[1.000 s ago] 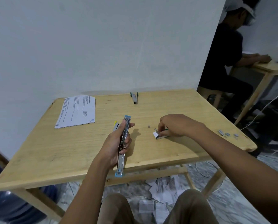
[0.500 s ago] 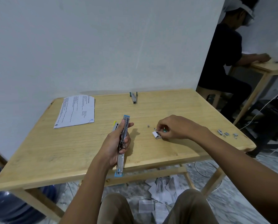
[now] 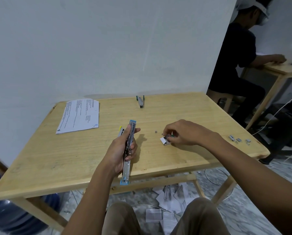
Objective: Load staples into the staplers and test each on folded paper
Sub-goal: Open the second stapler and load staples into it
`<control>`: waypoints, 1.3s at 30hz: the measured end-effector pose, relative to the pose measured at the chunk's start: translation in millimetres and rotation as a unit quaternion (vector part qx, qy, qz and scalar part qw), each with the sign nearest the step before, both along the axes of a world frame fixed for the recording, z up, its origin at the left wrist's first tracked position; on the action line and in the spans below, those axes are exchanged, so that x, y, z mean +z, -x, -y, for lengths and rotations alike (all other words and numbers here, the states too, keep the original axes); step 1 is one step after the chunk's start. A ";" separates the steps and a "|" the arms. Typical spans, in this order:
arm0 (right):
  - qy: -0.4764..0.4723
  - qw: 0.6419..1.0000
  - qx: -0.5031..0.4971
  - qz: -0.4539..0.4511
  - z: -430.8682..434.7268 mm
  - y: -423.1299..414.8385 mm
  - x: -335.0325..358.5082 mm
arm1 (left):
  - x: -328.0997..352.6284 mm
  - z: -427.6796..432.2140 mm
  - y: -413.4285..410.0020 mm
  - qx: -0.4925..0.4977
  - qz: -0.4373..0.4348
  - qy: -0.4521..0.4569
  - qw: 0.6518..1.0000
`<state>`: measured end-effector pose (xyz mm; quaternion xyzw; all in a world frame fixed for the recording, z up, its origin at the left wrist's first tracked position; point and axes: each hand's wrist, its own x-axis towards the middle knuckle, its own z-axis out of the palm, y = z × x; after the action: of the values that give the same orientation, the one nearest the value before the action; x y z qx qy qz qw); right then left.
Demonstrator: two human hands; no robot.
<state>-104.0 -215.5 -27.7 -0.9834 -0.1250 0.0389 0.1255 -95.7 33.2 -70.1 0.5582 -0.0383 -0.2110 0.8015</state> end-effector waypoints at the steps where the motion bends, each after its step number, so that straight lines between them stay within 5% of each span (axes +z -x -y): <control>1: -0.005 1.000 -0.004 0.002 0.0 0.5 -0.6 | 0.0 0.2 0.1 -0.001 0.000 -0.001 1.000; 12: -0.137 0.987 -0.081 0.004 -2.0 1.9 -9.2 | 1.8 1.0 1.5 0.000 0.002 0.002 1.000; 26: -0.183 0.978 -0.096 0.027 -4.2 9.8 -7.0 | -3.4 -0.3 -2.3 -0.005 0.004 0.002 1.000; 39: -0.098 0.993 -0.038 -0.052 -2.0 7.2 -1.1 | 0.1 0.8 0.9 -0.002 0.005 -0.002 1.000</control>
<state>-111.3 -213.5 -28.7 -0.9671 -0.0844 0.0726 0.2286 -96.6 32.4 -69.9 0.5610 -0.0432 -0.2095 0.7997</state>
